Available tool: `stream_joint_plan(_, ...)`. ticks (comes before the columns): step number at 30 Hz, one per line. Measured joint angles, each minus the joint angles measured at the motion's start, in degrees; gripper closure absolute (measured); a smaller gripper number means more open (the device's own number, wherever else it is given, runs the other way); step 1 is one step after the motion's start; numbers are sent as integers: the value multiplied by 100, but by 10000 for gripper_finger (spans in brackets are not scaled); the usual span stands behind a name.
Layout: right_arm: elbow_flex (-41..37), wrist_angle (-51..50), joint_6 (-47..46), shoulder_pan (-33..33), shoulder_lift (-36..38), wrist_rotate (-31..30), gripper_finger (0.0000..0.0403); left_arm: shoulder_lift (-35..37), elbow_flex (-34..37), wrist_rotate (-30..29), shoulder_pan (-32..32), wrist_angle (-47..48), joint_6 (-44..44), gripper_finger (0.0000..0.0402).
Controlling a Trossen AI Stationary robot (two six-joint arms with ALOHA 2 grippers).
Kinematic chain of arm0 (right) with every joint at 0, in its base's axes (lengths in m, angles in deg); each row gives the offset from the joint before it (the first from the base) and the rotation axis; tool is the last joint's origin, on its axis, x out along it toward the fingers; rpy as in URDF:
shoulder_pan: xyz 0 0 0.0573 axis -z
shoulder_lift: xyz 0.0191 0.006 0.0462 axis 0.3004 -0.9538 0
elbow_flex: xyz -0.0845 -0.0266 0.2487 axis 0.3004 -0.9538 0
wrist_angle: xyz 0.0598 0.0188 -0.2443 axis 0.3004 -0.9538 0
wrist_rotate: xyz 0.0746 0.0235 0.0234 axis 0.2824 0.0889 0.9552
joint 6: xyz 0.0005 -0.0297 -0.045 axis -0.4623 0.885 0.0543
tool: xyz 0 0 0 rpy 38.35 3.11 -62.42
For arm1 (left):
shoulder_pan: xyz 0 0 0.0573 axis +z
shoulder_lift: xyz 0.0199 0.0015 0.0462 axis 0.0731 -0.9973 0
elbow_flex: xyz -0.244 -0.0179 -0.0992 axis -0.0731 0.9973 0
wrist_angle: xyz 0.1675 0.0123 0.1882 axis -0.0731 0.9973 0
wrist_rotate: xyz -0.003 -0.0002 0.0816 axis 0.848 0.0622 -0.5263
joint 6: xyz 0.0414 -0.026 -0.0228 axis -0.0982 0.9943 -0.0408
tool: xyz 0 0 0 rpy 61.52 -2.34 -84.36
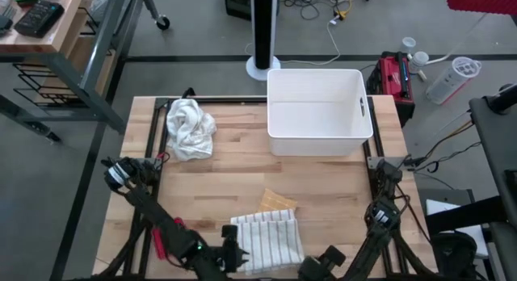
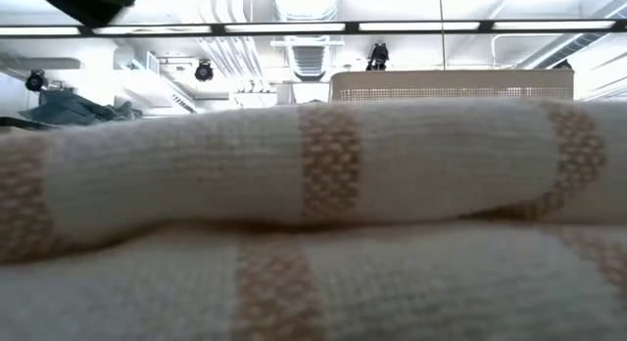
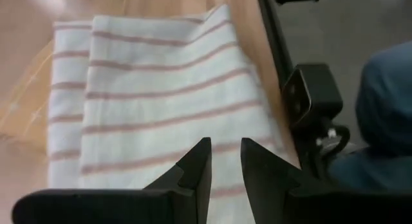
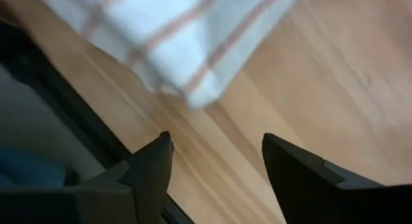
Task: Fold towel
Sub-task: Fold the white kitchen towel
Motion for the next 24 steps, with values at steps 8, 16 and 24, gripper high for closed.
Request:
stream_joint_plan(8, 9, -20, 252, 0, 500, -806, 177, -61, 670, 834, 308, -1703, -456, 326)
stream_joint_plan(16, -275, -15, 704, 213, 1071, -969, 185, -68, 1037, 853, 319, -2058, -278, 326)
stream_joint_plan(24, -1744, 19, 386, 376, 1857, -937, 181, -70, 1198, 827, 378, -2086, 21, 326)
